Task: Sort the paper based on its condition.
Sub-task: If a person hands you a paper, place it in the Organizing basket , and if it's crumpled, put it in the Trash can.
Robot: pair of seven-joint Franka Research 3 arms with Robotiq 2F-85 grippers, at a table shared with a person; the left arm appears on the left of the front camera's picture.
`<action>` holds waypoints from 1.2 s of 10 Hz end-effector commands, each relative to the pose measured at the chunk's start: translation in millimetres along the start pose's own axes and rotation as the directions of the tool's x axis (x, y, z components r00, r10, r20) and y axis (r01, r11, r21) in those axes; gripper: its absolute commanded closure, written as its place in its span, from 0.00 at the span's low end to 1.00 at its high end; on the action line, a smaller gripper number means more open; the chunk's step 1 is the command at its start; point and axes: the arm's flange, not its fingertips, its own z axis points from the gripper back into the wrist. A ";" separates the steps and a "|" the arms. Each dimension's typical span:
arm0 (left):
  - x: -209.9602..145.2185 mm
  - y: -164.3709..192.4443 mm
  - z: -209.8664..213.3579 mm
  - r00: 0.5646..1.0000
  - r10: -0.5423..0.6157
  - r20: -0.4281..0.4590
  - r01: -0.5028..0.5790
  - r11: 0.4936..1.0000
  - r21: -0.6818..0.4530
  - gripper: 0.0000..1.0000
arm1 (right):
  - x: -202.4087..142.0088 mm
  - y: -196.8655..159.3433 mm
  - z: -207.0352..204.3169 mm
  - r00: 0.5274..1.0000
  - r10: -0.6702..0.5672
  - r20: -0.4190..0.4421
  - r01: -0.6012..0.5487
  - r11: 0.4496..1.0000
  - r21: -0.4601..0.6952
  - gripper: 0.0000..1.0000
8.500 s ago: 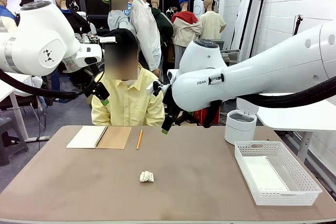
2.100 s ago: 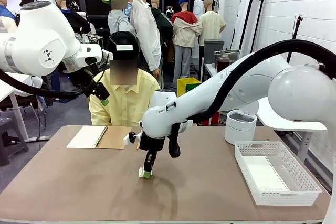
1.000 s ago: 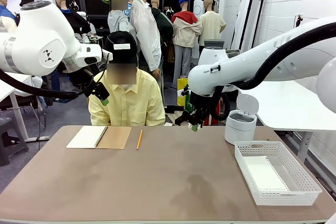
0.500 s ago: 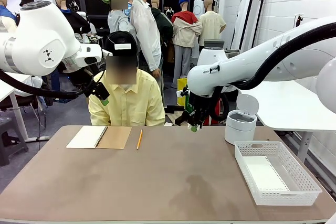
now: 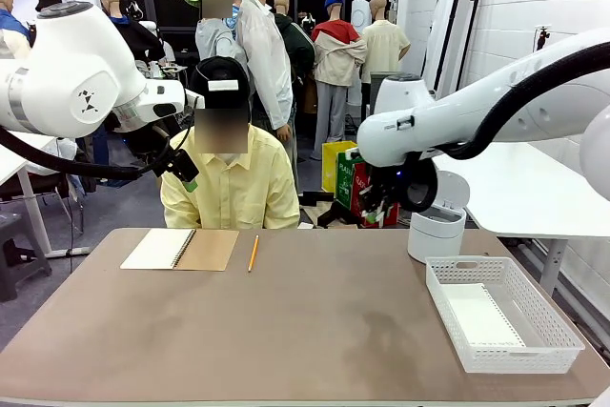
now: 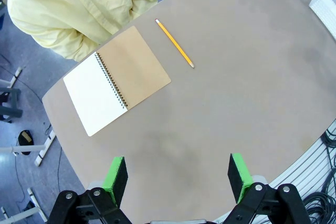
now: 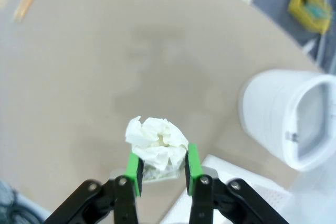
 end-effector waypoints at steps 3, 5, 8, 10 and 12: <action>0.1 1.2 0.8 1.000 -0.002 0.002 0.002 1.000 -0.002 0.00 | 13.2 -64.1 4.1 0.937 -0.350 0.009 0.344 0.917 -0.201 0.60; 0.1 1.2 0.8 1.000 -0.002 0.002 0.002 1.000 -0.002 0.00 | 16.7 -92.4 -3.2 0.889 -0.458 0.000 0.445 0.864 -0.237 0.60; 0.1 1.2 0.8 1.000 -0.002 0.002 0.002 1.000 -0.002 0.00 | 22.4 -118.3 -18.8 0.828 -0.560 -0.008 0.537 0.798 -0.273 0.60; 0.1 1.2 0.8 1.000 -0.002 0.002 0.002 1.000 -0.002 0.00 | 24.5 -129.2 -24.2 0.798 -0.602 -0.009 0.575 0.767 -0.285 0.60; 0.1 1.2 0.8 1.000 -0.002 0.002 0.002 1.000 -0.002 0.00 | 25.7 -136.2 -29.2 0.780 -0.626 -0.002 0.598 0.745 -0.296 0.60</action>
